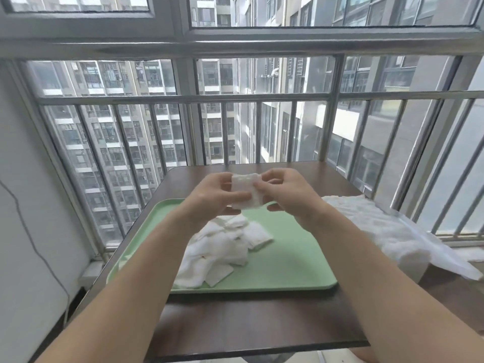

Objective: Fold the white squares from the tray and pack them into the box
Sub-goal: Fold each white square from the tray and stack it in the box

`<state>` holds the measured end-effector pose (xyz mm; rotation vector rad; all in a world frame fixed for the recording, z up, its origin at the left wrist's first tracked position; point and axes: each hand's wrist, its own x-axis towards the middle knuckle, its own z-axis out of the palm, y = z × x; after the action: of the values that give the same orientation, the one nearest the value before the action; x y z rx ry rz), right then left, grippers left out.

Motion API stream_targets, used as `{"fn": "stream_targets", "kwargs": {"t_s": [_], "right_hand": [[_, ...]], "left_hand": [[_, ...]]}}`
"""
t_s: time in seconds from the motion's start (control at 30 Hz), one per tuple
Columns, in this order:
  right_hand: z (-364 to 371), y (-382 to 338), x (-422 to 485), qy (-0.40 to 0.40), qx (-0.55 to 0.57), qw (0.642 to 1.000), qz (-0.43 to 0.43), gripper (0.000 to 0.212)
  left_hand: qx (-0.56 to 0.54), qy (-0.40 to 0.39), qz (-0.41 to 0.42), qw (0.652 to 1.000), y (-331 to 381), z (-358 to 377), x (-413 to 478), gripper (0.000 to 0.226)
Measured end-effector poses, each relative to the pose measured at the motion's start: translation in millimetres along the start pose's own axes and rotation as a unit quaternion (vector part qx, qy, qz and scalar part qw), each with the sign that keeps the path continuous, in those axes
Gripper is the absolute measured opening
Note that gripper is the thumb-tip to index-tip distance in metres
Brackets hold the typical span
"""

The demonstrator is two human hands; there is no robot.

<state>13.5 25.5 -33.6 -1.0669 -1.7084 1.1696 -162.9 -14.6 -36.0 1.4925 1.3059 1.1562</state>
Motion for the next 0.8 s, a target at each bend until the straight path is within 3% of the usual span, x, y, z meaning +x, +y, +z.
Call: {"fn": "stream_targets", "kwargs": {"t_s": [0.1,0.23,0.4,0.6,0.7,0.8], "right_hand": [[4,10,7,0.025,-0.116,0.993,0.001,0.016],[9,20,8,-0.115,-0.386,0.915,0.019,0.029],[16,27,7,-0.153,-0.479,0.864,0.024,0.045],[18,27,0,-0.148,-0.418,0.896,0.038,0.025],[16,34,-1,-0.081,-0.336,0.938,0.029,0.019],[13,37,0,0.021,-0.199,0.980,0.011,0.029]], "left_hand": [[-0.028,0.072,0.003,0.997,-4,-3,3,0.018],[-0.022,0.100,-0.006,0.995,-16,-16,2,0.018],[-0.060,0.120,-0.021,0.991,-25,-20,-1,0.015],[-0.100,0.134,-0.046,0.985,-30,-17,-4,0.011],[-0.110,0.131,-0.036,0.985,-31,-14,-5,0.014],[-0.110,0.129,-0.018,0.985,-29,-13,-9,0.016]]}}
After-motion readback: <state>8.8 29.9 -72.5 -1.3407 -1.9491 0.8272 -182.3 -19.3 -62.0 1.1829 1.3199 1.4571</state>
